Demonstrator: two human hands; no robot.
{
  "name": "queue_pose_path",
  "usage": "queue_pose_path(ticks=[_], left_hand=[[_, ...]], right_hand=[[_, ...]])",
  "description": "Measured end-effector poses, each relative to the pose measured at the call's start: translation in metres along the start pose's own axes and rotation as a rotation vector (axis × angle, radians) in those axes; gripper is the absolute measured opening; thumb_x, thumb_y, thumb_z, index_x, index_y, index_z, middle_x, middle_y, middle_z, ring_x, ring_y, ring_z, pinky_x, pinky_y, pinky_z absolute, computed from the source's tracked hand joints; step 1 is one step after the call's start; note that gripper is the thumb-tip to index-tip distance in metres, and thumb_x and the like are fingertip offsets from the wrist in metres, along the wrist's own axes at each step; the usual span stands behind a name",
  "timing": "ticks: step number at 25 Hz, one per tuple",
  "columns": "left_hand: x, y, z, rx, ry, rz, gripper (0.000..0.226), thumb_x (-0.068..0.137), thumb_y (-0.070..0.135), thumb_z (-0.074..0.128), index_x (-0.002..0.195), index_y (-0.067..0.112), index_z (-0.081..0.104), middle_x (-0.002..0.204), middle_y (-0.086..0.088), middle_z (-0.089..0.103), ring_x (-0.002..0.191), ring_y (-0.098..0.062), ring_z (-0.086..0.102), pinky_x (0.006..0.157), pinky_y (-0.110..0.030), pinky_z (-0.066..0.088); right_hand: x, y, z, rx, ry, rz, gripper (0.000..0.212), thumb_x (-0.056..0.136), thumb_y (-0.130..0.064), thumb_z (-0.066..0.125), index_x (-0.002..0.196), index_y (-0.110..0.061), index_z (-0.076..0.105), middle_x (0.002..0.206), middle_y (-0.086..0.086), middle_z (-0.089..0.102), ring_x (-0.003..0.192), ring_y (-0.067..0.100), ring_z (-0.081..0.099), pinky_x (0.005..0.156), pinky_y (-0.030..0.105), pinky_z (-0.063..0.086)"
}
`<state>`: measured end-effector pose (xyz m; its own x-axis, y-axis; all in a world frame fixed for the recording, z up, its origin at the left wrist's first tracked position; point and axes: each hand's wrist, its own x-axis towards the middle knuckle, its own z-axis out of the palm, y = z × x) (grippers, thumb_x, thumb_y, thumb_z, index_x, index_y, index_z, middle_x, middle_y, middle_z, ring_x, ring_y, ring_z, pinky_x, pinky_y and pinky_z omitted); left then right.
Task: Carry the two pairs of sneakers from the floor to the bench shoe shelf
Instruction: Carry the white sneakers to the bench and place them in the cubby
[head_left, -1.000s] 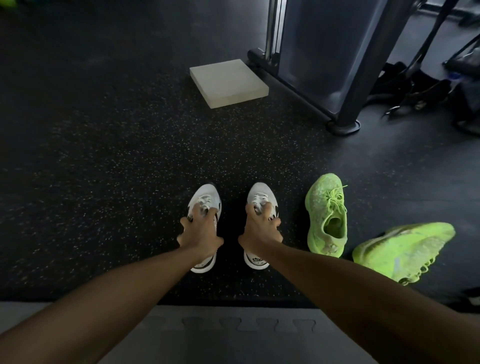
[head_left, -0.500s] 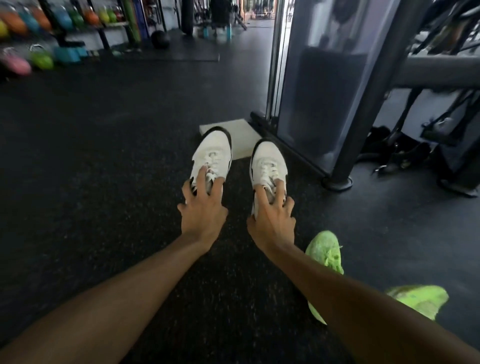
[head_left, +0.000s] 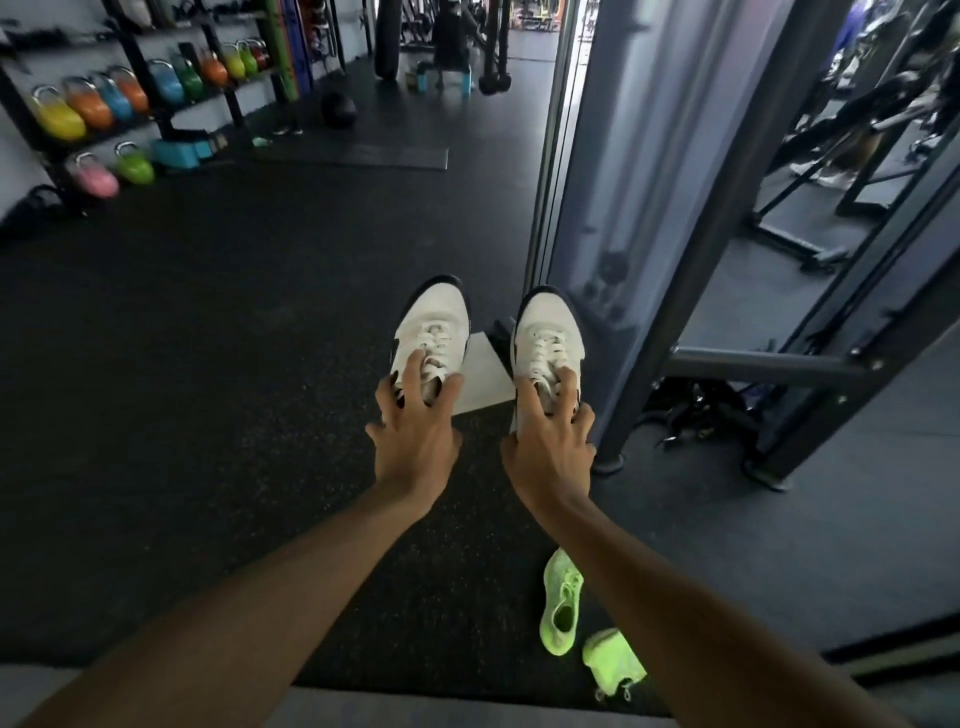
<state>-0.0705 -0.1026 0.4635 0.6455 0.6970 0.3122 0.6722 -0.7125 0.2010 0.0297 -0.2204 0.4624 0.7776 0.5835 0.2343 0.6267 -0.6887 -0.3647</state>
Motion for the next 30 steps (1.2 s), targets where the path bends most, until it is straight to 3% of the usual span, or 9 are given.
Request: queue_pose_path(ticks=[4,7,13,18,21,26,30], left_hand=[[0.022,0.031,-0.142,-0.058,0.035,0.039,0.081,0.075,0.029,0.084,0.137,0.038,0.034,0.16,-0.007,0.01,0.133,-0.046,0.027,0.081,-0.066,0.052],[0.02,0.041,-0.218,-0.083,0.068,0.058,0.076,0.076,0.027,0.082,0.135,0.035,0.035,0.159,-0.009,0.011,0.13,-0.047,0.03,0.081,-0.066,0.053],[-0.066,0.052,-0.282,-0.177,0.037,0.216,0.074,0.077,0.031,0.082,0.138,0.037,0.039,0.159,-0.007,0.01,0.13,-0.043,0.03,0.083,-0.061,0.052],[-0.176,0.119,-0.289,-0.246,-0.105,0.428,0.069,0.08,0.031,0.078,0.139,0.037,0.043,0.16,-0.005,0.01,0.134,-0.042,0.027,0.086,-0.061,0.052],[-0.252,0.189,-0.292,-0.292,-0.142,0.588,0.066,0.08,0.032,0.077,0.138,0.038,0.046,0.16,-0.006,0.014,0.132,-0.041,0.029,0.086,-0.058,0.052],[-0.395,0.336,-0.311,-0.397,-0.17,0.898,0.062,0.073,0.02,0.08,0.131,0.028,0.061,0.157,-0.017,0.033,0.12,-0.049,0.043,0.092,-0.057,0.048],[-0.538,0.475,-0.335,-0.508,-0.26,1.042,0.061,0.076,0.019,0.076,0.132,0.031,0.055,0.16,-0.01,0.023,0.12,-0.045,0.039,0.078,-0.06,0.051]], right_hand=[[0.006,-0.048,-0.146,-0.026,0.049,-0.014,0.069,0.09,-0.027,0.068,0.145,-0.038,0.028,0.161,0.007,-0.001,0.135,0.049,0.024,0.087,0.066,0.05],[-0.014,-0.076,-0.22,-0.044,0.108,0.016,0.066,0.09,-0.029,0.067,0.144,-0.036,0.029,0.161,0.006,-0.002,0.135,0.049,0.024,0.088,0.066,0.051],[-0.134,-0.085,-0.288,-0.073,0.245,0.193,0.076,0.089,-0.034,0.07,0.148,-0.04,0.022,0.162,0.005,-0.005,0.138,0.051,0.021,0.091,0.069,0.049],[-0.26,-0.021,-0.32,-0.094,0.26,0.487,0.071,0.091,-0.031,0.066,0.147,-0.043,0.023,0.163,0.004,-0.008,0.139,0.049,0.02,0.094,0.065,0.049],[-0.347,0.04,-0.354,-0.167,0.337,0.634,0.065,0.089,-0.026,0.062,0.141,-0.043,0.026,0.162,0.005,-0.005,0.135,0.048,0.024,0.088,0.063,0.051],[-0.519,0.15,-0.439,-0.27,0.492,0.897,0.064,0.081,-0.023,0.065,0.136,-0.039,0.035,0.162,0.013,0.008,0.124,0.049,0.032,0.078,0.06,0.054],[-0.671,0.247,-0.517,-0.347,0.57,1.11,0.062,0.082,-0.025,0.065,0.135,-0.039,0.036,0.16,0.009,0.006,0.123,0.044,0.033,0.073,0.057,0.054]])
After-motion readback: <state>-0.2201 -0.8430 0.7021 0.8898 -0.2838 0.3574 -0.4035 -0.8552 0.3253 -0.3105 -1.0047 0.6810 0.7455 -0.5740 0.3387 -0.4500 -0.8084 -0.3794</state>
